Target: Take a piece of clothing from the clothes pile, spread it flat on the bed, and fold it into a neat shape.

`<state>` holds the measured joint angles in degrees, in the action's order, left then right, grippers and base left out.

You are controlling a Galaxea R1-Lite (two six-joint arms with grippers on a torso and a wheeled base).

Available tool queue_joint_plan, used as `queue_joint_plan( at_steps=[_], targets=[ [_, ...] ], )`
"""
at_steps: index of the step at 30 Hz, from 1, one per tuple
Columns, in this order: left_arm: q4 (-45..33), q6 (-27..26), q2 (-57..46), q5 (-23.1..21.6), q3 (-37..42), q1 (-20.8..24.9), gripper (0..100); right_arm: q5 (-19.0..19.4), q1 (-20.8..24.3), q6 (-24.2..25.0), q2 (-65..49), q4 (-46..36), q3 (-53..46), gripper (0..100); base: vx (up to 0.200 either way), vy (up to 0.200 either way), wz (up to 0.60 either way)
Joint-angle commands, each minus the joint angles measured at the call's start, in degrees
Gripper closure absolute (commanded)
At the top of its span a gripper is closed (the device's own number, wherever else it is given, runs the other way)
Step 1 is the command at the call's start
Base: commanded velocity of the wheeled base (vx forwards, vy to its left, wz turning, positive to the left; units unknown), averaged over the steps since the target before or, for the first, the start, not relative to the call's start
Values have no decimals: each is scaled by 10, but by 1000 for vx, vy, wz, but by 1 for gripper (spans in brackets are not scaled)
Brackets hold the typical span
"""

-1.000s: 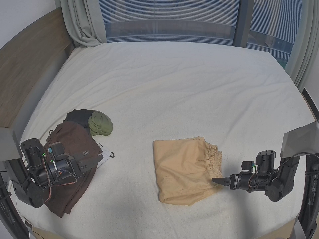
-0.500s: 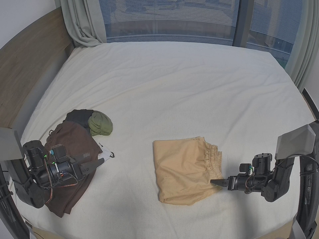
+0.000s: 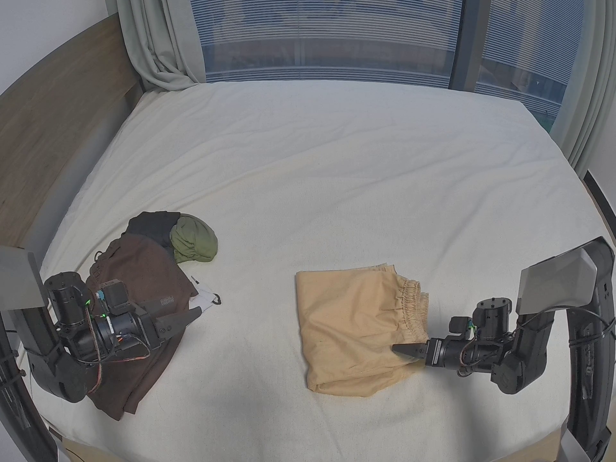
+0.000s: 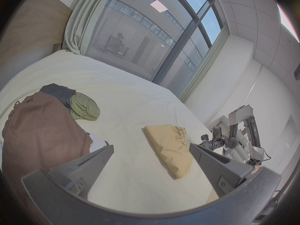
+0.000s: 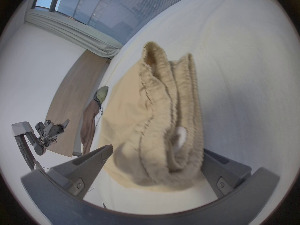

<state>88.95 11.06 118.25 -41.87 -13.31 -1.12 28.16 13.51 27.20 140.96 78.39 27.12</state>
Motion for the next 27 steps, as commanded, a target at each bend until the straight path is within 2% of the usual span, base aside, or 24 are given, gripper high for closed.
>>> queue_joint_plan(
  at_steps=[1, 5, 14, 15, 27],
  targets=[
    [1, -1, 1, 0, 0, -1, 0, -1, 24, 28, 19, 40, 10, 0, 0, 0, 0],
    [1, -2, 1, 0, -1, -1, 0, -17, 36, 47, 47, 85, 11, 0, 0, 0, 0],
    [1, -2, 1, 0, -2, -1, 0, -18, 39, 47, 50, 81, 8, 0, 0, 0, 0],
    [1, -2, 1, 0, -2, -1, 0, -18, 39, 47, 50, 82, 8, 100, 0, 0, 0],
    [1, -2, -1, 0, -4, -1, 0, -18, 42, 48, 51, 87, 7, 100, 0, 0, 0]
  ],
)
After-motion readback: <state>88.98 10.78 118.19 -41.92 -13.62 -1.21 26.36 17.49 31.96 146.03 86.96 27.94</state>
